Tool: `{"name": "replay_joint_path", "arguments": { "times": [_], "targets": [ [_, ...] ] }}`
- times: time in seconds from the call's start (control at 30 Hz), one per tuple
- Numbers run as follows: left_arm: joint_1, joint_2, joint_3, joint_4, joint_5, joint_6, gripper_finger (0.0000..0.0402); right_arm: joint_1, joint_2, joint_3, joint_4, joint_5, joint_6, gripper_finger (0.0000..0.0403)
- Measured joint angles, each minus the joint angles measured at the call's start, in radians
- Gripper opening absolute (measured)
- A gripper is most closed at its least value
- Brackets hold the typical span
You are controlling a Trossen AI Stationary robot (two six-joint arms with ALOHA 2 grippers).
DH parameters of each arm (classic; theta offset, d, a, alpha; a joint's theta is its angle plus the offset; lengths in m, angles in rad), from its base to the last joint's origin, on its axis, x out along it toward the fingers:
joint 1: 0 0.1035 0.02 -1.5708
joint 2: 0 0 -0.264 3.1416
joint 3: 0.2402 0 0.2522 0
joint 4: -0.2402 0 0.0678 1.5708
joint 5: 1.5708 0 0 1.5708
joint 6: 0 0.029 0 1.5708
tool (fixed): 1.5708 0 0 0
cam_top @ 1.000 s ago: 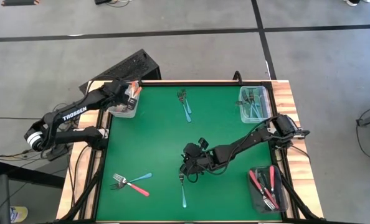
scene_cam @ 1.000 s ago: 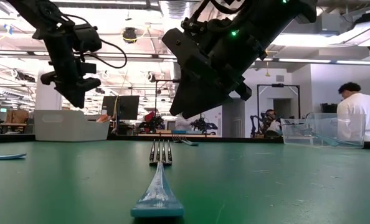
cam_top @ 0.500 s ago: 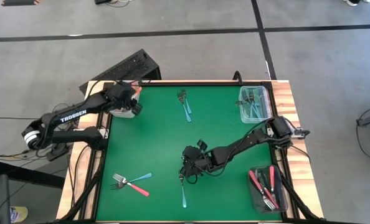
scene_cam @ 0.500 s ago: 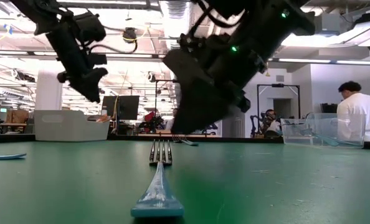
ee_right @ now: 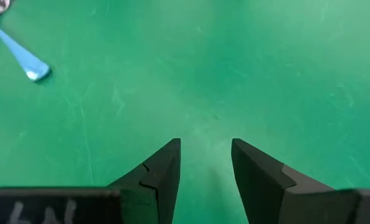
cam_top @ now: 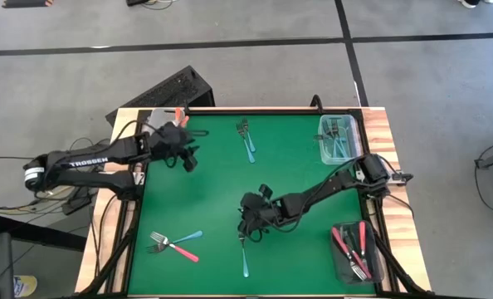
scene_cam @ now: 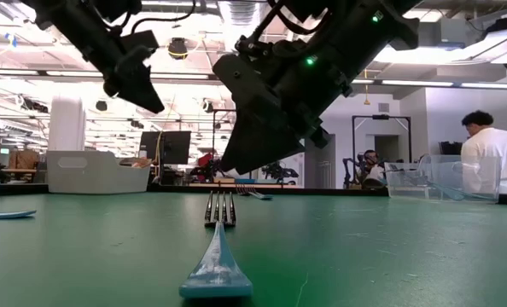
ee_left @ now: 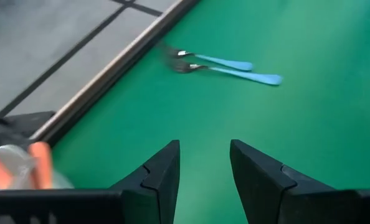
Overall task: Sort silverware by color (type)
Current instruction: Put the blue fork into the transparent bin
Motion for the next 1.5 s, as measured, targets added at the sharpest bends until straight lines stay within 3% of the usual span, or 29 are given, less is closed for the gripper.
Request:
{"name": "replay_joint_path", "arguments": {
  "times": [0.57, 0.87, 0.97, 1.5],
  "targets": [
    [-0.292, 0.042, -0.007, 0.068, -0.124, -0.109, 0.013, -0.004, 0.002, 0.0, 0.023, -0.031, -0.042, 0.016],
    [-0.389, 0.126, -0.209, 0.431, -0.148, -0.181, 0.013, -0.001, 0.0, 0.001, 0.017, -0.032, -0.019, 0.0121],
    [-0.407, 0.149, -0.243, 0.459, -0.15, -0.226, 0.013, 0.005, 0.0, 0.001, 0.015, -0.033, -0.022, 0.0118],
    [-0.538, 0.246, -0.282, 0.686, -0.174, -0.268, 0.013, 0.028, 0.0, 0.001, 0.065, -0.028, -0.073, 0.0166]
  ]
}}
